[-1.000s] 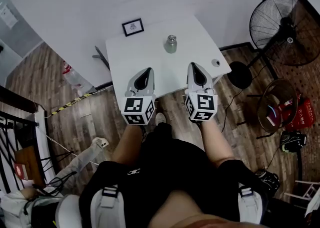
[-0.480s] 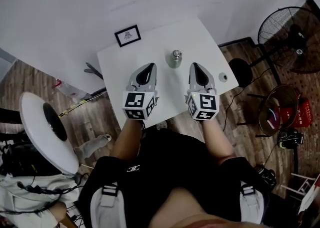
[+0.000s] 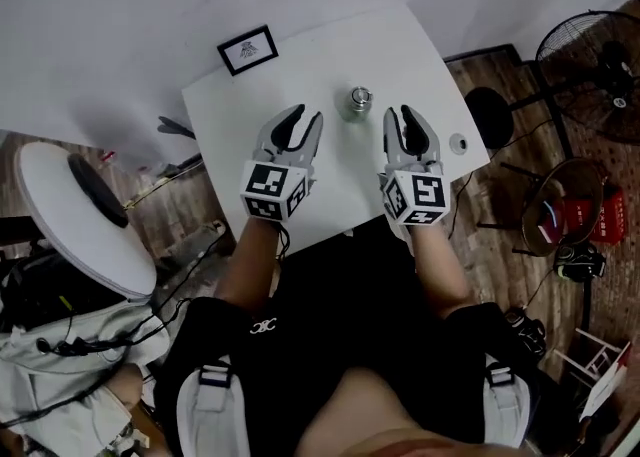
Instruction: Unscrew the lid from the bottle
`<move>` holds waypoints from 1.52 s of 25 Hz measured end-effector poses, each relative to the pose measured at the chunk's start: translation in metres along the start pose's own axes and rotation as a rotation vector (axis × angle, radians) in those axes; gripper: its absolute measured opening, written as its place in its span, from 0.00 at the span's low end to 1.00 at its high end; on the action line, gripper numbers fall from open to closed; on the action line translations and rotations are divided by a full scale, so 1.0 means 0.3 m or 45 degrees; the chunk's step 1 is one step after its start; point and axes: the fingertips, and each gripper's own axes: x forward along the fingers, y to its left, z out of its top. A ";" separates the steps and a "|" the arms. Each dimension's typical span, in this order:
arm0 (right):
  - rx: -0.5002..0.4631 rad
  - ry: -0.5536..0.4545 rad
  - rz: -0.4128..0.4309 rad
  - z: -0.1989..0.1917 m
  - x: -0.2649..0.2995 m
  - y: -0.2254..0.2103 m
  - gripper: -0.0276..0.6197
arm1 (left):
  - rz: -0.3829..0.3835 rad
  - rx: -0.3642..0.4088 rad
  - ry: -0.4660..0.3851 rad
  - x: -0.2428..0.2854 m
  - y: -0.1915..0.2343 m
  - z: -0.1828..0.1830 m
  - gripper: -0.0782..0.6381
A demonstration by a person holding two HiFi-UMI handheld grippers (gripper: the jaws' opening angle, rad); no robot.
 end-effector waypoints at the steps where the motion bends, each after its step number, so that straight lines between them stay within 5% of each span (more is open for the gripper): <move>1: 0.009 0.006 0.039 -0.014 0.026 -0.003 0.22 | -0.025 -0.008 0.003 0.025 0.004 -0.011 0.37; 6: -0.001 0.084 0.163 -0.097 0.143 -0.003 0.36 | -0.134 0.030 0.059 0.129 0.026 -0.105 0.56; 18: -0.101 0.289 0.339 -0.331 0.244 -0.011 0.44 | -0.289 0.166 0.225 0.325 -0.039 -0.394 0.60; 30: -0.074 0.303 0.137 -0.473 0.375 -0.027 0.47 | -0.390 0.146 0.292 0.517 -0.051 -0.600 0.65; 35: -0.044 0.289 0.178 -0.478 0.402 0.028 0.47 | -0.386 0.088 0.282 0.558 -0.044 -0.618 0.65; 38: -0.050 0.316 0.194 -0.501 0.386 0.037 0.49 | -0.414 0.139 0.290 0.567 -0.083 -0.625 0.65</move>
